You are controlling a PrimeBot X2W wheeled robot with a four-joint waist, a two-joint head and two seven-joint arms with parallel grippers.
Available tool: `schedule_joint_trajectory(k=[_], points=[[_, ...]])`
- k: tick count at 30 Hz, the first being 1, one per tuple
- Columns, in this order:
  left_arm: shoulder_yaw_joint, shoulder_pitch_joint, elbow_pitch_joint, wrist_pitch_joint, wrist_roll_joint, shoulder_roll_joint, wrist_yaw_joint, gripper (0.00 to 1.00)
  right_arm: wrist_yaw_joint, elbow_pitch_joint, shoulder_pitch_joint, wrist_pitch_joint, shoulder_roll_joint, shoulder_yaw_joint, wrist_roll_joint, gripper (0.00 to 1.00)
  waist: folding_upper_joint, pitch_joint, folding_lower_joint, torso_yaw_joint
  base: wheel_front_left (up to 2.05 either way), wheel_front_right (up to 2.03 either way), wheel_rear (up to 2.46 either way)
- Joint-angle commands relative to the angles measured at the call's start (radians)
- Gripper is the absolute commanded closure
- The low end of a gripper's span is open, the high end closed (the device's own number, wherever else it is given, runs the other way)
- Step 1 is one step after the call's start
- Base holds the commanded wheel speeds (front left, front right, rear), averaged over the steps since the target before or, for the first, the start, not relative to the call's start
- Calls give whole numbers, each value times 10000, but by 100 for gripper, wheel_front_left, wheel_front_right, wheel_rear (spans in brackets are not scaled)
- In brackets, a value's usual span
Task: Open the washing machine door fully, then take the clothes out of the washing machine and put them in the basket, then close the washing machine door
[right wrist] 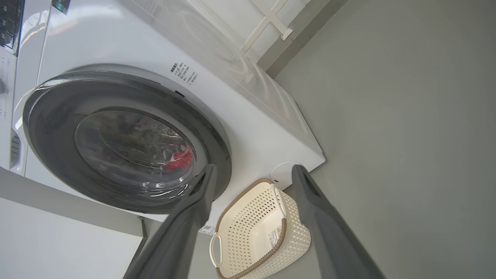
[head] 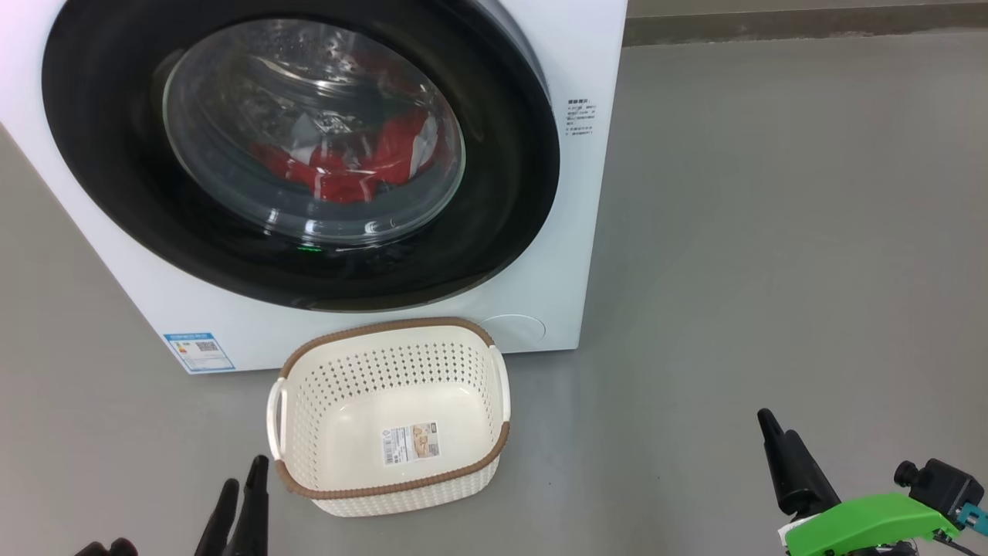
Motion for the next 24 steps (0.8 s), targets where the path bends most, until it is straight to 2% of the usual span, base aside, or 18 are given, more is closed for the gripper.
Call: schedule_joint_trajectory(k=[1, 24], points=[[122, -19, -350, -164, 454, 199, 56, 0, 2, -300, -53, -155, -137, 101, -404, 0, 0, -2, -1, 5, 0, 0, 0], [101, 249, -793, -846, 3345, 325, 99, 0, 3, -363, 102, -832, -170, 375, -2808, 0, 0, -4, -1, -1, 0, 0, 0]])
